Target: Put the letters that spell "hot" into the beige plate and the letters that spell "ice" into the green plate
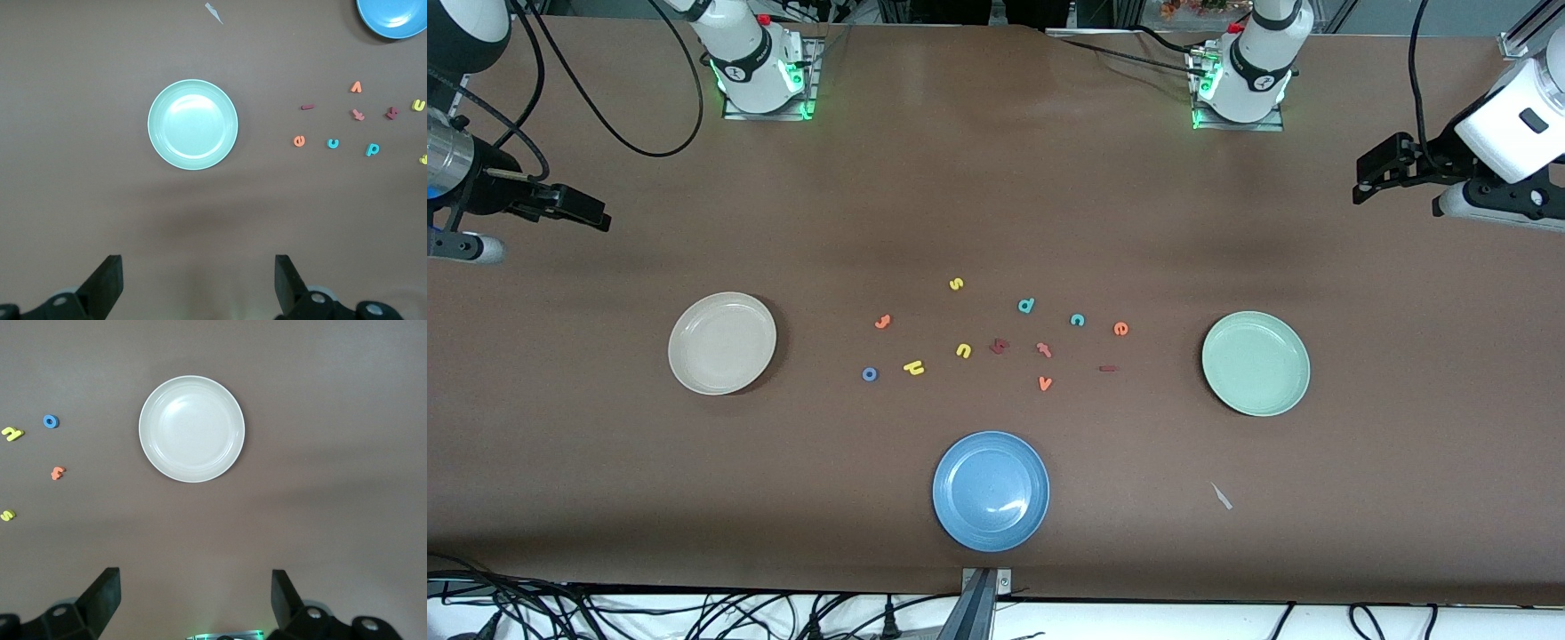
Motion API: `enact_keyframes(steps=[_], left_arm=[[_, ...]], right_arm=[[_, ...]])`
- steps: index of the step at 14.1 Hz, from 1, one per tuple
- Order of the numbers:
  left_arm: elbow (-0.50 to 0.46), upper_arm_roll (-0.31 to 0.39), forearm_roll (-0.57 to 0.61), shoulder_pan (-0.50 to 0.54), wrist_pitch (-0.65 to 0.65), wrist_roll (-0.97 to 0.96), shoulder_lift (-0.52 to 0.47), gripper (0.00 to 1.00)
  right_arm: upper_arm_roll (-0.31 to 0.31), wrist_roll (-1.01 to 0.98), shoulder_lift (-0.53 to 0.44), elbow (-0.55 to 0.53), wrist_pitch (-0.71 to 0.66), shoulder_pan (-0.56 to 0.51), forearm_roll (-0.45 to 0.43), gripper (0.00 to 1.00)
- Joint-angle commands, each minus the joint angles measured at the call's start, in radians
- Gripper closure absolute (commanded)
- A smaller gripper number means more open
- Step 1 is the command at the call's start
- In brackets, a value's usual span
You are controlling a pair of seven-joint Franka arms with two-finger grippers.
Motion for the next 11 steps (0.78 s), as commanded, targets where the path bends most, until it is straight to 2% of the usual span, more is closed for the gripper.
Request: enact_keyframes(steps=[1,5,8,11], left_arm=[[-0.036,0.004,0.015,-0.003,0.025,-0.009,-0.019,0.00],[-0.036,0.004,0.020,0.000,0.019,-0.027,-0.021,0.00],[-0.033,-0.013,0.072,-0.002,0.005,-0.048,-0.022,0.00],[-0.018,-0.015,0.073,-0.009,-0.044,-0.041,-0.019,0.00]], right_arm=[[-0.005,-0.006,0.009,0.023,-0.006,0.002,0.005,0.00],[-0.005,-0.009,0.009,0.023,-0.006,0.002,0.005,0.00],[-0.005,-0.009,0.009,0.023,-0.006,0.002,0.006,0.00],[-0.005,-0.009,0.009,0.023,-0.006,0.002,0.006,0.00]])
